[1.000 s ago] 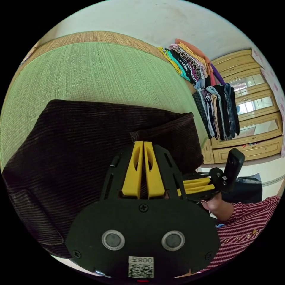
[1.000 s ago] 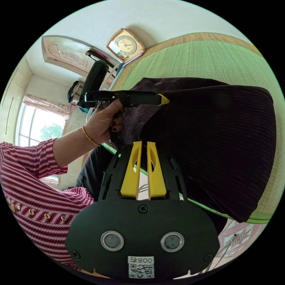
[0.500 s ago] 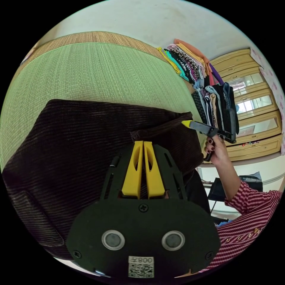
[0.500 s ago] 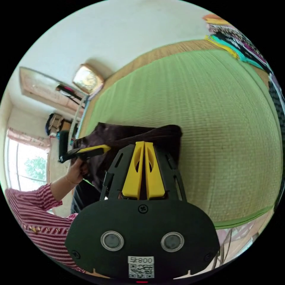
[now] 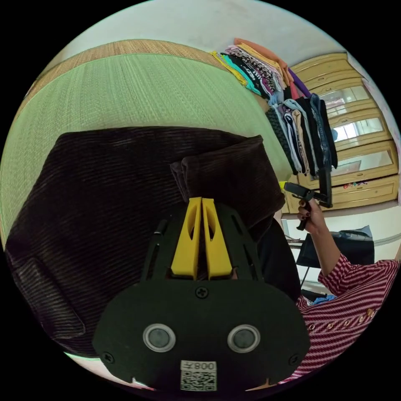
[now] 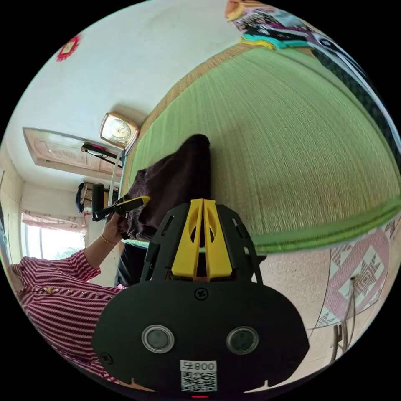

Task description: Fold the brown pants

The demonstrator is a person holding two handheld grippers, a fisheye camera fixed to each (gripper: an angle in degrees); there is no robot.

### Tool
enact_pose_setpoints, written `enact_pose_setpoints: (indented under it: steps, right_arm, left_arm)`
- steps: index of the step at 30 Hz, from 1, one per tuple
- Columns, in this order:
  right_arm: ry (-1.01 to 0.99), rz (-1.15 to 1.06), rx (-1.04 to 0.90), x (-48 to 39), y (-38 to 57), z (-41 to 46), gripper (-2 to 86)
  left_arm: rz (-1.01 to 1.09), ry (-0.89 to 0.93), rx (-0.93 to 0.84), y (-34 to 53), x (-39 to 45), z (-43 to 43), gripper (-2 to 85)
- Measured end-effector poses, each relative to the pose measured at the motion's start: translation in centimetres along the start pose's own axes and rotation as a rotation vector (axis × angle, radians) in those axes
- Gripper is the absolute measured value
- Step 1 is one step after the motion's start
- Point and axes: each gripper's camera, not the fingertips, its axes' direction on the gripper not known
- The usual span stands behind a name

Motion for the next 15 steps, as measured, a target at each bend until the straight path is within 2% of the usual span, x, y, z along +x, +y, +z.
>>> enact_pose_setpoints:
  steps: [3,9,12,15]
  right_arm:
    - [-0.058,0.061,0.022,3.2,2.2,-0.6,0.6]
    - [-0.220,0.106,-0.004,7.5,4.1,0.4,0.6]
    - [-0.243,0.098,-0.006,8.4,4.3,0.3,0.3]
    - [-0.250,0.082,-0.008,8.7,4.3,0.0,0.1]
  left_arm:
    - [0.009,0.008,0.024,0.3,1.2,-0.4,0.9]
    - [0.207,0.152,-0.025,0.6,7.6,2.1,6.3]
    - [0.330,0.140,-0.079,0.5,11.6,4.5,9.8]
    - [0.436,0.046,-0.150,0.3,15.1,6.7,14.1]
